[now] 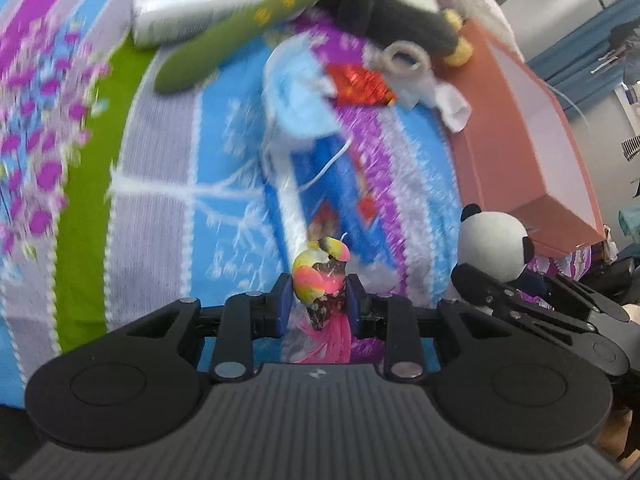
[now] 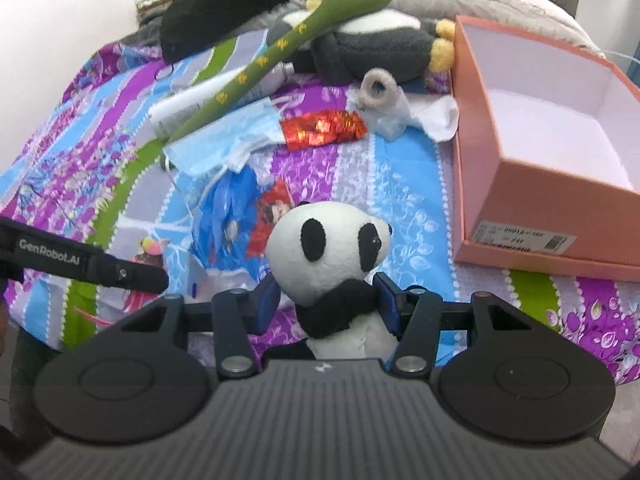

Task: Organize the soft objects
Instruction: 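Carry the panda and chick toy with both grippers over the pink box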

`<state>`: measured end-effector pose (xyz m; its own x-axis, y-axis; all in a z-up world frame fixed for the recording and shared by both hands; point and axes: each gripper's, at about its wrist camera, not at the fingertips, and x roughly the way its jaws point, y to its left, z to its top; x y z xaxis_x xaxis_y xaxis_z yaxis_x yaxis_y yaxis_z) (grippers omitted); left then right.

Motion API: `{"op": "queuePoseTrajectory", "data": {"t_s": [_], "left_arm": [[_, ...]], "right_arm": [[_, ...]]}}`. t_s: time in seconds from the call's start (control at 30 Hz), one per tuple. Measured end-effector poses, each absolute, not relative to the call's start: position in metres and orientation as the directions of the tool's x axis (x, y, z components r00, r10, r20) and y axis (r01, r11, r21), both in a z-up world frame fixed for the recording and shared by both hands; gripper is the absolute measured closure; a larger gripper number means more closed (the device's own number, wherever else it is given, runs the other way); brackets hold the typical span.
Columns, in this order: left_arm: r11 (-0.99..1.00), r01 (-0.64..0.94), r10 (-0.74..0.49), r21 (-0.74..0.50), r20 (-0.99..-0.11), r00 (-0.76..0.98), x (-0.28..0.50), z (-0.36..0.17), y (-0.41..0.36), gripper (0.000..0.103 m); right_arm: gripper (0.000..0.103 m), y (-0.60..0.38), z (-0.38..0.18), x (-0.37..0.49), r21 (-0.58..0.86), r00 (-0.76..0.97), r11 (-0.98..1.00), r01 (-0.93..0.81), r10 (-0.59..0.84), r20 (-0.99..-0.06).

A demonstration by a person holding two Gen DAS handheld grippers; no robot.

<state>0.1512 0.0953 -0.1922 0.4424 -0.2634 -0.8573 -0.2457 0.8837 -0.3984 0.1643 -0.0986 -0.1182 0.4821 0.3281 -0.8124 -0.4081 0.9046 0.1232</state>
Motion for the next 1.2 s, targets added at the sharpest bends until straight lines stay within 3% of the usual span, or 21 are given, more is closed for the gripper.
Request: {"op": "queuePoseTrajectory", "data": {"t_s": [0.37, 0.7, 0.93, 1.2], "left_arm": [[0.937, -0.091, -0.210, -0.337, -0.753, 0.624, 0.196, -0.089, 0.062, 0.071], [0.944, 0.083, -0.283, -0.318, -0.656, 0.699, 0.263, -0.015, -0.013, 0.071], [0.932, 0.177, -0.352, -0.315, -0.675, 0.649, 0.313, -0.010, -0.080, 0.070], [0.923, 0.249, -0.385, -0.294, -0.725, 0.571, 0.360, -0.042, -0.147, 0.070]], "right_arm": [[0.048, -0.127, -0.040, 0.183, 0.114, 0.650, 0.918, -0.381, 0.353, -0.672], [0.048, -0.181, 0.023, 0.216, 0.056, 0.801, 0.961, -0.272, 0.259, -0.540], [0.048, -0.232, 0.025, 0.246, 0.029, 0.810, 0.985, -0.171, 0.158, -0.565], [0.048, -0.273, -0.006, 0.271, 0.041, 0.768, 0.993, -0.114, 0.114, -0.630]]}}
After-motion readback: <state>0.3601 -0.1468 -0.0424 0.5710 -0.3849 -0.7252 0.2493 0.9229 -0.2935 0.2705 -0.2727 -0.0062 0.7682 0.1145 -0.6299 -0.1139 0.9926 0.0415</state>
